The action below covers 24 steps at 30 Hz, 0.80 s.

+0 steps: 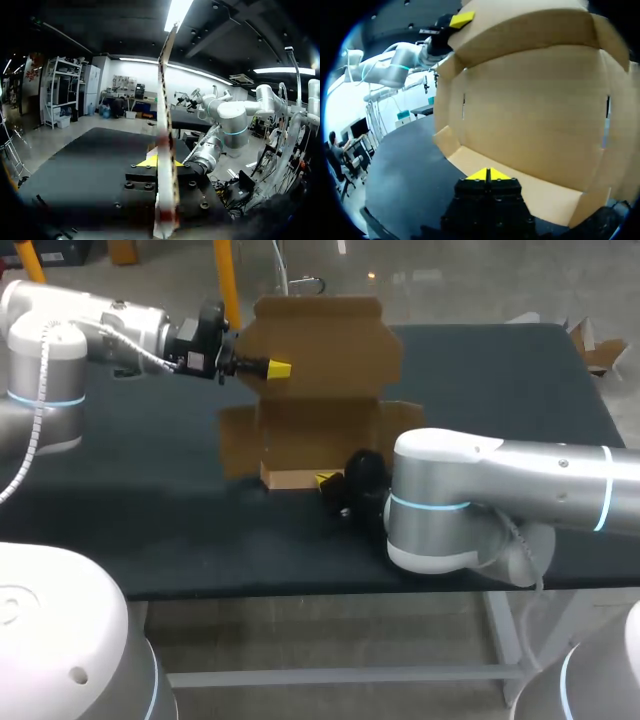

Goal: Assemble the packaging by folding the flat box into shape, placing the metal phone stand inside, and closing the box properly

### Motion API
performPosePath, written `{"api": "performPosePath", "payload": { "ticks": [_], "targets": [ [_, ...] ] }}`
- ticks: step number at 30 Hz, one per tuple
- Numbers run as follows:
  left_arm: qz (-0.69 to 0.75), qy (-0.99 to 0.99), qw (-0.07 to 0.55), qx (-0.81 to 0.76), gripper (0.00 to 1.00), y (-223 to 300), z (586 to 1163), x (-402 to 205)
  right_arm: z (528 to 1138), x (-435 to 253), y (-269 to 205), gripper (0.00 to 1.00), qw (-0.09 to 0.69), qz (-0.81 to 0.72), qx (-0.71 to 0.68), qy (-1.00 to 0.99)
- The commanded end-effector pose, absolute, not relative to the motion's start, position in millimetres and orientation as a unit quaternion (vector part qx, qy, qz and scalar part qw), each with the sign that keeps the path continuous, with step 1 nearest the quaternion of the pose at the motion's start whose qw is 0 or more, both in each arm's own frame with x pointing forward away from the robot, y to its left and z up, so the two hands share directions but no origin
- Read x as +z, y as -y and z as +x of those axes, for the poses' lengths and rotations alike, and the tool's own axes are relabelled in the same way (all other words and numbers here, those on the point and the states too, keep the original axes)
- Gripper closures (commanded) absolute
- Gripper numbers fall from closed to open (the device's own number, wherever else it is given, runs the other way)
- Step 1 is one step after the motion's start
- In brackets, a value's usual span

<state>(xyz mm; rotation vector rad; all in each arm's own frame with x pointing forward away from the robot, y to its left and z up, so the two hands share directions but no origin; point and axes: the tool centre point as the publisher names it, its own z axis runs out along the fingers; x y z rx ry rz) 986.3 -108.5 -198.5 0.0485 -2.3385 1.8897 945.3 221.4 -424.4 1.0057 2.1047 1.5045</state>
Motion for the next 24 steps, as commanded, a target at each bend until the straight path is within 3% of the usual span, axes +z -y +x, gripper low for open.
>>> {"api": "performPosePath", "payload": {
  "ticks": [1,24],
  "targets": [
    [0.014,0.777,0.068,0.626,1.0,106.7,982.9,-202.4,945.1,-429.4,-223.8,1.0,0.183,0.358,0.533,-0.745],
    [0.047,0.79,0.089,0.605,1.0,108.1,959.8,-214.4,945.1,-429.4,-223.8,1.0,0.183,0.358,0.533,-0.745]
  ]
}}
